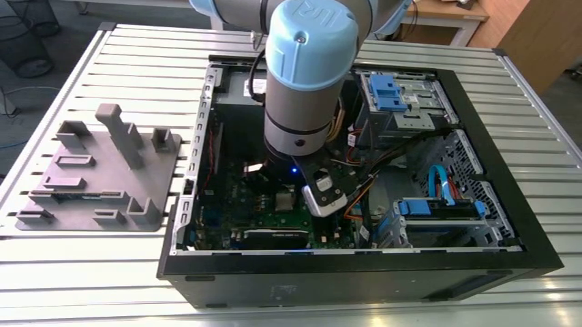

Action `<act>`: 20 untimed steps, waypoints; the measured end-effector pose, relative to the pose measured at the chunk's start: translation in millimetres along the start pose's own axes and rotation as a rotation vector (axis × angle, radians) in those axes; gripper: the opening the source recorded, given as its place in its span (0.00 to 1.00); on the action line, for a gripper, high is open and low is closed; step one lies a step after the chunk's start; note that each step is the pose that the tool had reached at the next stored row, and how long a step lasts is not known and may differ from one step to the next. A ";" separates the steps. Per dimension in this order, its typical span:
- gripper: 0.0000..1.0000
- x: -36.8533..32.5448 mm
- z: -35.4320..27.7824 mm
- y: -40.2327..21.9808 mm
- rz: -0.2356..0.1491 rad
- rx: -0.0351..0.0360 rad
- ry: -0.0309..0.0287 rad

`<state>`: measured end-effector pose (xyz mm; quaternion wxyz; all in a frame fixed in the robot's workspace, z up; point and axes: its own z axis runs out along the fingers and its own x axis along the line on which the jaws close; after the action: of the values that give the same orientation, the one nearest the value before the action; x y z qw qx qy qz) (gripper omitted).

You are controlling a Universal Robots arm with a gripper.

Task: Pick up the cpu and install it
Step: 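Place the cpu into insertion slot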

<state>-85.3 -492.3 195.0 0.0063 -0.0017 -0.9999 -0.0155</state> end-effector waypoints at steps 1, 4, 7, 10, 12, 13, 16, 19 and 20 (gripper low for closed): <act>0.43 0.0 0.0 0.0 0.001 0.0000 -0.0001; 0.43 0.0 1.2 0.0 0.005 -0.0002 -0.0005; 0.43 0.3 3.3 -0.1 0.009 0.0000 -0.0006; 0.43 1.2 4.1 -0.2 0.026 0.0002 -0.0009; 0.43 2.3 4.3 -0.2 0.029 0.0000 -0.0011; 0.43 2.7 4.3 -0.2 0.029 -0.0002 -0.0012; 0.43 3.2 4.3 -0.2 0.029 -0.0002 -0.0011; 0.43 3.4 4.4 -0.1 0.029 -0.0003 -0.0011; 0.43 3.4 4.3 -0.2 0.029 -0.0002 -0.0012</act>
<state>-88.7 -492.4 190.7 0.0059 -0.0162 -0.9997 -0.0155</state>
